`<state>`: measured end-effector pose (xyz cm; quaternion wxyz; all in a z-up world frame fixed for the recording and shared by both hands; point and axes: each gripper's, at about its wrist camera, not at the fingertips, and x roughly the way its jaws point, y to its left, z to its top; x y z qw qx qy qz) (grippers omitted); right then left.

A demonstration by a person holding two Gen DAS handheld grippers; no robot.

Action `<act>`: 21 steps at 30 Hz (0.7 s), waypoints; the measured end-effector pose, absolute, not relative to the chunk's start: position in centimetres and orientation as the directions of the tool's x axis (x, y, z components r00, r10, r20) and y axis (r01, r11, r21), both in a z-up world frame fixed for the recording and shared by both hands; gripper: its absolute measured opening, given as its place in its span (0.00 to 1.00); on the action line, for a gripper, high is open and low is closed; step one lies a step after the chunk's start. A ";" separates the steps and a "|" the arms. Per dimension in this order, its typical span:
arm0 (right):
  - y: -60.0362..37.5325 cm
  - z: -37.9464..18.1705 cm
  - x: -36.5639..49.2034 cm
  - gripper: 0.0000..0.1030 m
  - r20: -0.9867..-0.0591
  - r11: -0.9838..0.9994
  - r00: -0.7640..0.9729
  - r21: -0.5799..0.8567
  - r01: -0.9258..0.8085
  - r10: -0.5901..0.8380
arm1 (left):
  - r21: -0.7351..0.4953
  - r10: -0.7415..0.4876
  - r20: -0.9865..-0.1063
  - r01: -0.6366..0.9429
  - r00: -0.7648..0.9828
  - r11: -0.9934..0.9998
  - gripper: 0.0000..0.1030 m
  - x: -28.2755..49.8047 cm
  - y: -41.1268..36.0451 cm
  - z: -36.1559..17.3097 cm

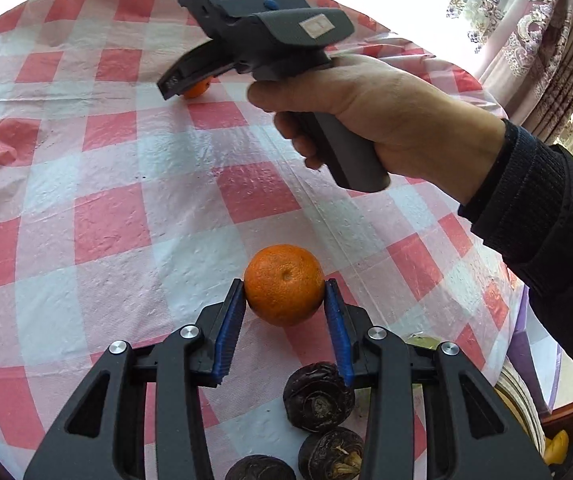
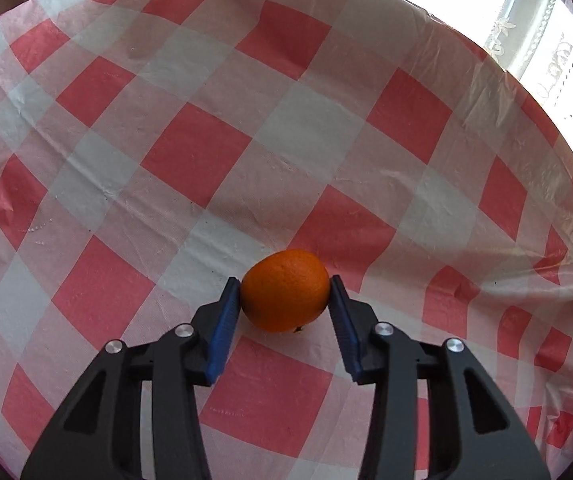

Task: Organize fruits
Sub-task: 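Lift both held oranges and carry them over the white box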

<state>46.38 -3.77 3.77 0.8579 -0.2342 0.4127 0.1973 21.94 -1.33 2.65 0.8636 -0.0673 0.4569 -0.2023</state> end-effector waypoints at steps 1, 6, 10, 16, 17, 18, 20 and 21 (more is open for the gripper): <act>-4.4 3.8 45.9 0.43 -0.802 0.817 0.579 -0.234 -0.528 0.144 | -0.286 -0.393 -0.763 0.277 0.514 0.917 0.36 21.5 -1.0 2.8; -8.0 3.9 42.0 0.43 -0.801 0.825 0.587 -0.250 -0.507 0.117 | -0.231 -0.293 -0.769 0.180 0.568 0.956 0.36 18.8 1.3 2.8; -12.2 4.3 38.1 0.43 -0.811 0.866 0.576 -0.214 -0.451 0.100 | -0.181 -0.199 -0.776 0.090 0.598 0.979 0.36 16.3 2.8 2.6; -18.3 4.4 29.5 0.43 -0.817 0.918 0.568 -0.141 -0.370 0.103 | -0.187 -0.154 -0.781 0.009 0.606 0.982 0.36 12.0 4.6 2.0; -19.1 4.4 28.1 0.43 -0.817 0.922 0.568 -0.138 -0.362 0.101 | -0.181 -0.140 -0.784 -0.007 0.605 0.984 0.36 11.4 4.6 2.1; -19.9 4.4 26.8 0.43 -0.816 0.925 0.569 -0.134 -0.355 0.100 | -0.177 -0.131 -0.785 -0.017 0.605 0.984 0.36 10.8 4.7 2.1; -21.1 4.3 24.2 0.43 -0.815 0.929 0.569 -0.125 -0.349 0.104 | -0.181 -0.128 -0.782 -0.026 0.610 0.983 0.36 9.7 4.6 2.1; -21.7 4.3 22.9 0.43 -0.816 0.930 0.568 -0.117 -0.349 0.110 | -0.182 -0.125 -0.779 -0.030 0.614 0.983 0.36 9.0 4.6 2.0</act>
